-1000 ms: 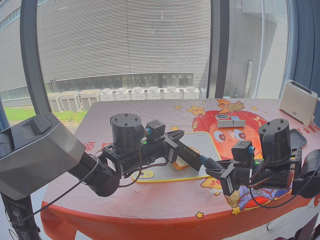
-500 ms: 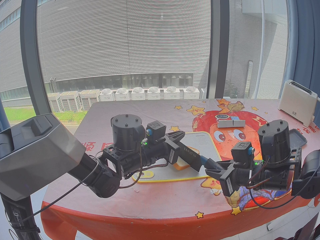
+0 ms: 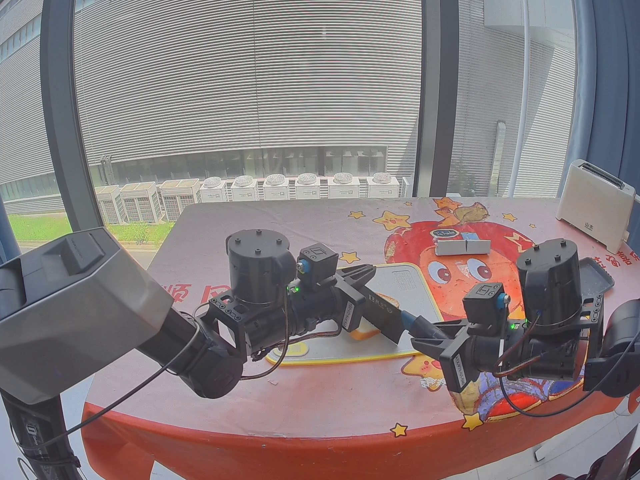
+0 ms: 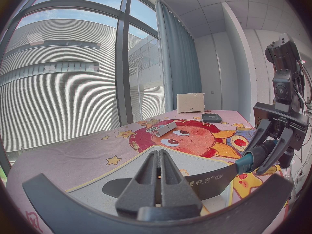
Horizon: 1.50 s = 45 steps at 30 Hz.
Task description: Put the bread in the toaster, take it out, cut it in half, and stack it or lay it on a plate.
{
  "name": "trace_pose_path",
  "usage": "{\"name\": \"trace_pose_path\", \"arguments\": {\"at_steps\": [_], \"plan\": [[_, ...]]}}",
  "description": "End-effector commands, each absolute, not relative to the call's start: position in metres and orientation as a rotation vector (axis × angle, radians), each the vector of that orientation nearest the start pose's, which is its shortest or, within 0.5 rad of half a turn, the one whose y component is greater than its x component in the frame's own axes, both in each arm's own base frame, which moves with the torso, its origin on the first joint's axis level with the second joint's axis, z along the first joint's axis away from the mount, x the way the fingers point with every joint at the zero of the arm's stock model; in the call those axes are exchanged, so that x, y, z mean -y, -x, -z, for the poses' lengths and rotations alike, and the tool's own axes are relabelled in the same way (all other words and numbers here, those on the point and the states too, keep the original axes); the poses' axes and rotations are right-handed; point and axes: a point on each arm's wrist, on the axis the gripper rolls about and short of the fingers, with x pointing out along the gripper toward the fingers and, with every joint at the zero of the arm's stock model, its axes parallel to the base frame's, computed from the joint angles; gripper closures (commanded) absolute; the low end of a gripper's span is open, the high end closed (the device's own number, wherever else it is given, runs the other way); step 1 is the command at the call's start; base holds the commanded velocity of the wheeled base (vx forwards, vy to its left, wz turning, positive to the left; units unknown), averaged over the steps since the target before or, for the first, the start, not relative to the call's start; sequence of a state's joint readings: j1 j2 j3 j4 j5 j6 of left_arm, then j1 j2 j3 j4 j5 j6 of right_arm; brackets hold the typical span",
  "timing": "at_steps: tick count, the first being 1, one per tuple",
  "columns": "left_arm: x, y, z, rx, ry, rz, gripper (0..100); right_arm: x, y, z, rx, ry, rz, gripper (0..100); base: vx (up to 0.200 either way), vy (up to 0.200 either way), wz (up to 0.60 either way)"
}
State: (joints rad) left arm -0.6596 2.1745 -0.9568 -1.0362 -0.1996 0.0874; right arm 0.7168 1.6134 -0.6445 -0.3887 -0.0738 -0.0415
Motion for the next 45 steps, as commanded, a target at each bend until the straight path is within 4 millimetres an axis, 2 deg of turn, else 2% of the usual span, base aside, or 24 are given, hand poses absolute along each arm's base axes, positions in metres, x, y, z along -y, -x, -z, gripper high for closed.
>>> {"name": "trace_pose_path", "arguments": {"at_steps": [1,13,16,21,24,45], "plan": [[0.250,-0.315,-0.085,-0.160,-0.128,0.865,100,-0.170,-0.196,-0.146,-0.516,0.259,-0.639,100,0.000,0.000,0.00],[0.249,-0.315,-0.087,-0.156,-0.129,0.863,100,-0.172,-0.197,-0.137,-0.549,0.278,-0.643,100,0.000,0.000,0.00],[0.249,-0.315,-0.091,-0.141,-0.127,0.863,100,-0.173,-0.197,-0.138,-0.544,0.274,-0.643,100,0.000,0.000,0.00],[0.246,-0.310,-0.110,-0.100,-0.120,0.864,100,-0.172,-0.197,-0.143,-0.522,0.264,-0.643,100,0.000,0.000,0.00],[0.246,-0.310,-0.111,-0.100,-0.120,0.864,100,-0.172,-0.197,-0.143,-0.521,0.262,-0.643,100,0.000,0.000,0.00],[0.246,-0.314,-0.079,-0.187,-0.140,0.860,100,-0.173,-0.199,-0.138,-0.543,0.271,-0.640,100,0.000,0.000,0.00]]}}
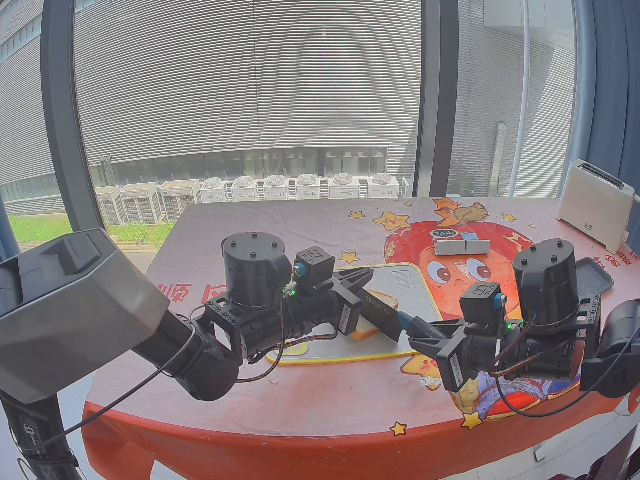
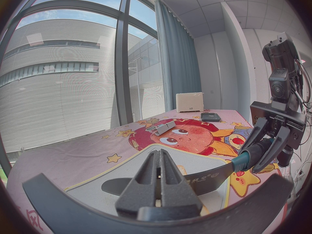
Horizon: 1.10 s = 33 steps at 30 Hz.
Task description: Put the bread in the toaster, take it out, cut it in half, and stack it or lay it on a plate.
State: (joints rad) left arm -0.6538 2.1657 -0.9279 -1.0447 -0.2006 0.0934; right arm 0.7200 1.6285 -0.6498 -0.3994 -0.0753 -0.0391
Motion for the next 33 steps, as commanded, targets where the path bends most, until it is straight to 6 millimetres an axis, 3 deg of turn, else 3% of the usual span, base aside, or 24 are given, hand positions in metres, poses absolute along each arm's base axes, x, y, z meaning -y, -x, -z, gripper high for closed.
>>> {"name": "trace_pose_path", "arguments": {"at_steps": [1,6,11,15,25,33], "plan": [[0.247,-0.314,-0.080,-0.181,-0.140,0.861,100,-0.172,-0.199,-0.139,-0.540,0.270,-0.638,100,0.000,0.000,0.00],[0.247,-0.314,-0.089,-0.153,-0.132,0.860,100,-0.172,-0.198,-0.142,-0.526,0.262,-0.640,100,0.000,0.000,0.00],[0.241,-0.307,-0.121,-0.070,-0.112,0.858,100,-0.172,-0.198,-0.146,-0.511,0.250,-0.640,100,0.000,0.000,0.00],[0.240,-0.307,-0.127,-0.055,-0.107,0.855,100,-0.172,-0.197,-0.146,-0.510,0.251,-0.641,100,0.000,0.000,0.00],[0.236,-0.314,-0.124,-0.070,-0.102,0.835,100,-0.173,-0.198,-0.142,-0.528,0.261,-0.642,100,0.000,0.000,0.00],[0.240,-0.320,-0.096,-0.140,-0.124,0.837,100,-0.173,-0.197,-0.139,-0.539,0.268,-0.646,100,0.000,0.000,0.00]]}}
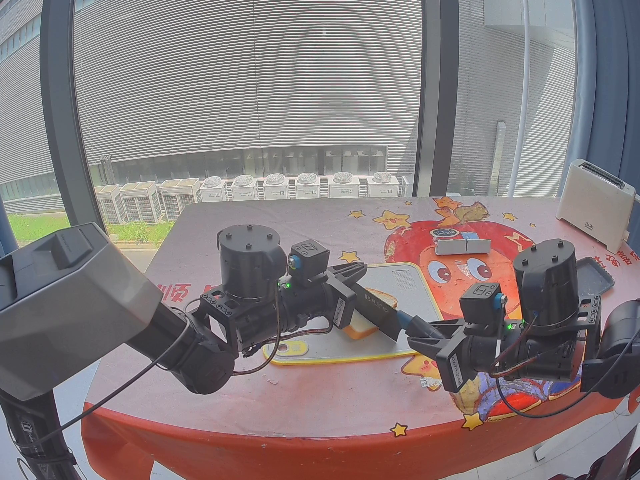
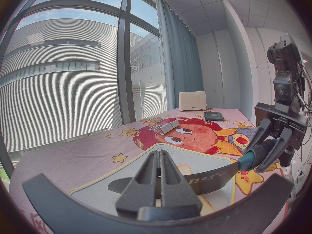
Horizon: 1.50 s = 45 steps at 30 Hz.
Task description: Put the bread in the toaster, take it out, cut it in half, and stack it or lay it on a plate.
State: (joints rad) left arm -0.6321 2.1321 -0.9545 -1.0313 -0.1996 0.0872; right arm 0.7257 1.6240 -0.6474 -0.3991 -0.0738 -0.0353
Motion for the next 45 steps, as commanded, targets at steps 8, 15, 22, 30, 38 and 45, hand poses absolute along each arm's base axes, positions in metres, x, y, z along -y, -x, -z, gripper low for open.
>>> {"name": "trace_pose_path", "arguments": {"at_steps": [8,15,22,30,38,45], "plan": [[0.241,-0.322,-0.080,-0.176,-0.133,0.838,100,-0.172,-0.198,-0.140,-0.537,0.265,-0.641,100,0.000,0.000,0.00],[0.239,-0.320,-0.096,-0.129,-0.125,0.835,100,-0.172,-0.198,-0.143,-0.523,0.257,-0.639,100,0.000,0.000,0.00],[0.231,-0.309,-0.143,-0.020,-0.090,0.831,100,-0.172,-0.197,-0.147,-0.509,0.250,-0.641,100,0.000,0.000,0.00],[0.232,-0.310,-0.123,-0.076,-0.104,0.835,100,-0.173,-0.196,-0.143,-0.524,0.259,-0.645,100,0.000,0.000,0.00],[0.236,-0.315,-0.099,-0.137,-0.123,0.837,100,-0.173,-0.195,-0.142,-0.529,0.263,-0.646,100,0.000,0.000,0.00],[0.237,-0.317,-0.088,-0.164,-0.131,0.838,100,-0.173,-0.196,-0.141,-0.531,0.264,-0.646,100,0.000,0.000,0.00]]}}
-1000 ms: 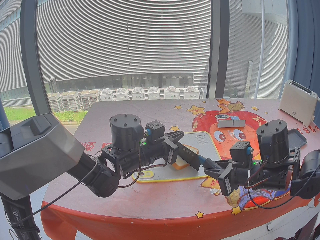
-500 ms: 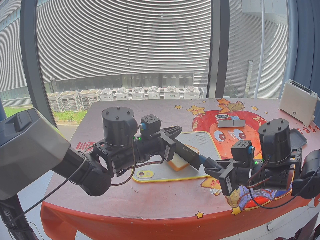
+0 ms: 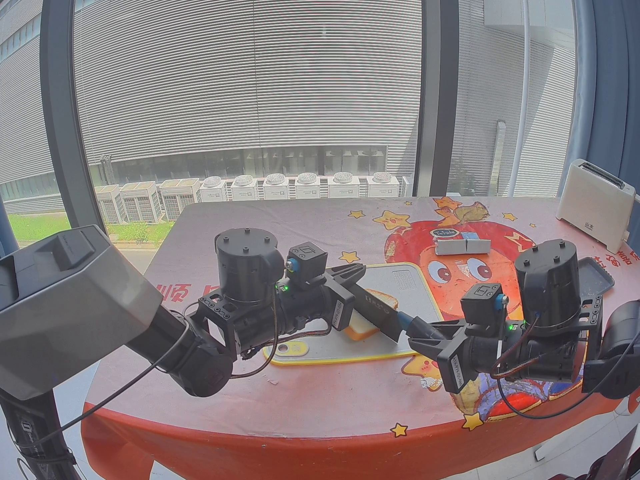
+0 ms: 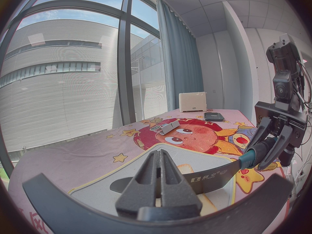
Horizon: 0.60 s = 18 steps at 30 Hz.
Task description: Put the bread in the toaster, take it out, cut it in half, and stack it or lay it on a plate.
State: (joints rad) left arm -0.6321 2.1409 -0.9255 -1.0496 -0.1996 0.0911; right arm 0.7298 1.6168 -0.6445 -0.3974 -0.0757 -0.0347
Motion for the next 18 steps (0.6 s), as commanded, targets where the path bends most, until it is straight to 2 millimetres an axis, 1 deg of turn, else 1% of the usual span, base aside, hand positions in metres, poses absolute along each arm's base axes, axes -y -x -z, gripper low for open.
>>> {"name": "trace_pose_path", "arguments": {"at_steps": [1,5,9,13,17,18], "plan": [[0.237,-0.317,-0.087,-0.165,-0.131,0.836,100,-0.173,-0.196,-0.141,-0.531,0.264,-0.646,100,0.000,0.000,0.00],[0.237,-0.317,-0.088,-0.161,-0.130,0.834,100,-0.173,-0.196,-0.142,-0.528,0.262,-0.645,100,0.000,0.000,0.00],[0.237,-0.316,-0.097,-0.119,-0.121,0.837,100,-0.171,-0.197,-0.144,-0.521,0.257,-0.641,100,0.000,0.000,0.00],[0.235,-0.313,-0.128,-0.009,-0.095,0.834,100,-0.171,-0.196,-0.145,-0.517,0.255,-0.641,100,0.000,0.000,0.00],[0.236,-0.312,-0.146,0.041,-0.078,0.835,100,-0.171,-0.195,-0.145,-0.517,0.256,-0.644,100,0.000,0.000,0.00],[0.237,-0.311,-0.145,0.039,-0.079,0.840,100,-0.171,-0.196,-0.144,-0.518,0.257,-0.644,100,0.000,0.000,0.00]]}}
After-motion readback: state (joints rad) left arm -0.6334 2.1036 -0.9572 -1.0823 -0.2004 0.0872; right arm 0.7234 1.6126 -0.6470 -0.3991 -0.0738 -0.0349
